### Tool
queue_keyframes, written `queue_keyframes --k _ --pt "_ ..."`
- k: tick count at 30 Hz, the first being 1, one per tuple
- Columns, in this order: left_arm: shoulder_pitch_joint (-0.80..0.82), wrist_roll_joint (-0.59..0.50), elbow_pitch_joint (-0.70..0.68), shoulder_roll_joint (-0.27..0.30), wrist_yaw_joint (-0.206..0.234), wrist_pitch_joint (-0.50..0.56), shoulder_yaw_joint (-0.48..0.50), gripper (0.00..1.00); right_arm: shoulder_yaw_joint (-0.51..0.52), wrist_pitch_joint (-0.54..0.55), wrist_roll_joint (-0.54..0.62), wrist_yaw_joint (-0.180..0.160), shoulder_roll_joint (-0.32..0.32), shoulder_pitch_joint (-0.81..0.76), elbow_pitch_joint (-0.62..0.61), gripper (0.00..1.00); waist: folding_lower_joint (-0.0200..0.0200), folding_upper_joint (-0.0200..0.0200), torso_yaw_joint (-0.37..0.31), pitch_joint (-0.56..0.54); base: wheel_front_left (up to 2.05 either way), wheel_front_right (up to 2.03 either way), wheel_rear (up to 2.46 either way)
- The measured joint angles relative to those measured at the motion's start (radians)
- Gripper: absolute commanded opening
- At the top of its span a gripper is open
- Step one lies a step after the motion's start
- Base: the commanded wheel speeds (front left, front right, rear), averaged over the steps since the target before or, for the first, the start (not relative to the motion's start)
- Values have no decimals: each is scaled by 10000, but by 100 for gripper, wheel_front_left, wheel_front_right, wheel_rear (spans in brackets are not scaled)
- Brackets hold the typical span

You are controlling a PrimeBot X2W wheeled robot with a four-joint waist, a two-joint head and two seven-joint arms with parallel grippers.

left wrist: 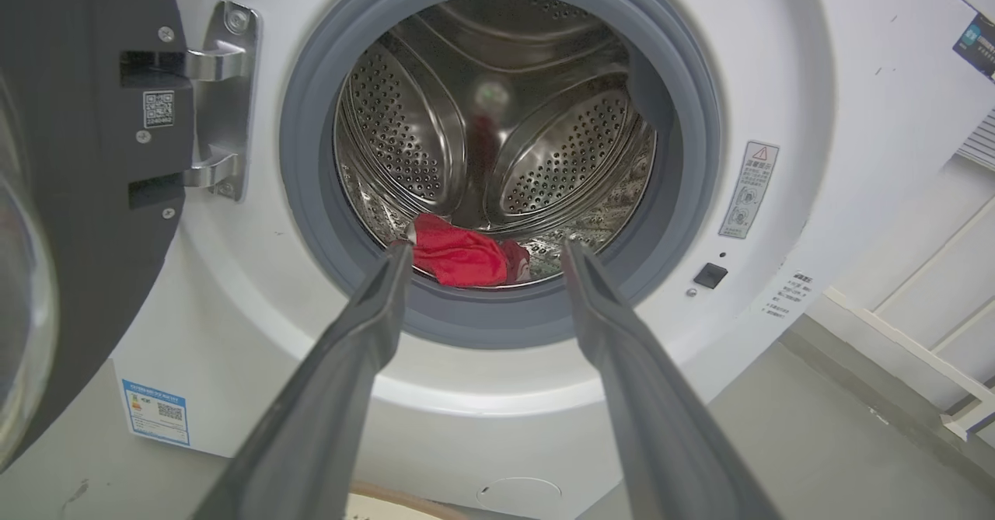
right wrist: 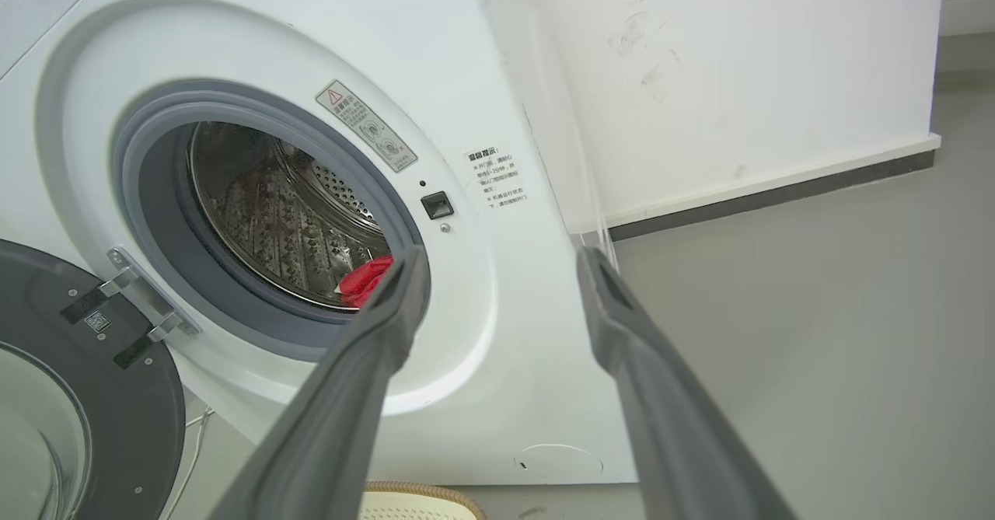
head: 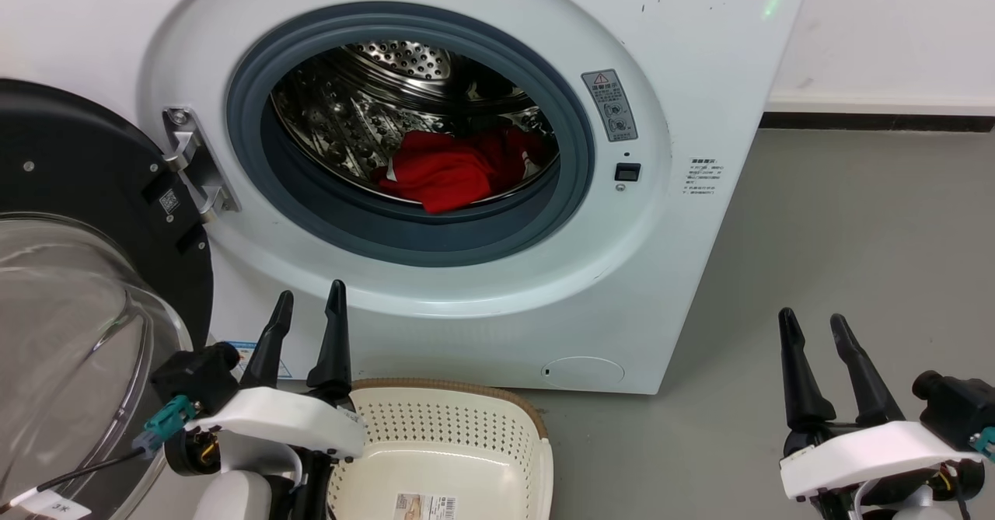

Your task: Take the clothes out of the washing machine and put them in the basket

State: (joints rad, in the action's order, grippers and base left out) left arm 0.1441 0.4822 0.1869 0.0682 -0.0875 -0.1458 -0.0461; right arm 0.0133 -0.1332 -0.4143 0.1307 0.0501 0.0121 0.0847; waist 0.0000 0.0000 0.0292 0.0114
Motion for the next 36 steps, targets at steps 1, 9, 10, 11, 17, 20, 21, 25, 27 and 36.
queue_keyframes --k 1,9,10,11,17,20,21,25,27,36 --pt "0 -104 29 12 4 -54 -23 100 -6 -4 151 0 0 -17 -23 100 -1 0 6 -3 0 0 0" --pt "2 -905 140 144 130 -253 -102 100 -10 -10 1034 0 2 -176 -224 100 0 0 58 -27 0 0 0" --pt "3 -1007 142 155 150 -265 -115 100 0 2 1133 0 2 -190 -240 100 0 0 67 -31 0 0 0" --pt "5 -1116 151 159 174 -293 -127 100 4 4 1244 0 2 -217 -263 100 0 0 79 -35 0 0 0" --pt "25 -1570 198 196 205 -407 -209 100 19 59 1724 2 2 -370 -349 100 0 0 128 -49 0 0 0" --pt "35 -1850 240 224 219 -474 -267 100 12 58 2082 2 2 -379 -441 100 0 0 149 -46 0 0 0" --pt "35 -1937 253 238 221 -504 -284 100 2 48 2163 2 2 -381 -462 100 0 0 155 -43 0 0 0" --pt "57 -2293 267 259 276 -598 -359 100 -33 0 2497 2 2 -396 -545 100 0 0 177 -22 0 0 0" --pt "91 -2454 267 268 303 -616 -384 100 -40 -15 2675 2 2 -407 -585 100 0 0 185 0 0 0 0" --pt "163 -2949 232 259 263 -798 -366 100 -157 -96 3229 2 2 -475 -708 100 0 0 204 83 0 0 0"
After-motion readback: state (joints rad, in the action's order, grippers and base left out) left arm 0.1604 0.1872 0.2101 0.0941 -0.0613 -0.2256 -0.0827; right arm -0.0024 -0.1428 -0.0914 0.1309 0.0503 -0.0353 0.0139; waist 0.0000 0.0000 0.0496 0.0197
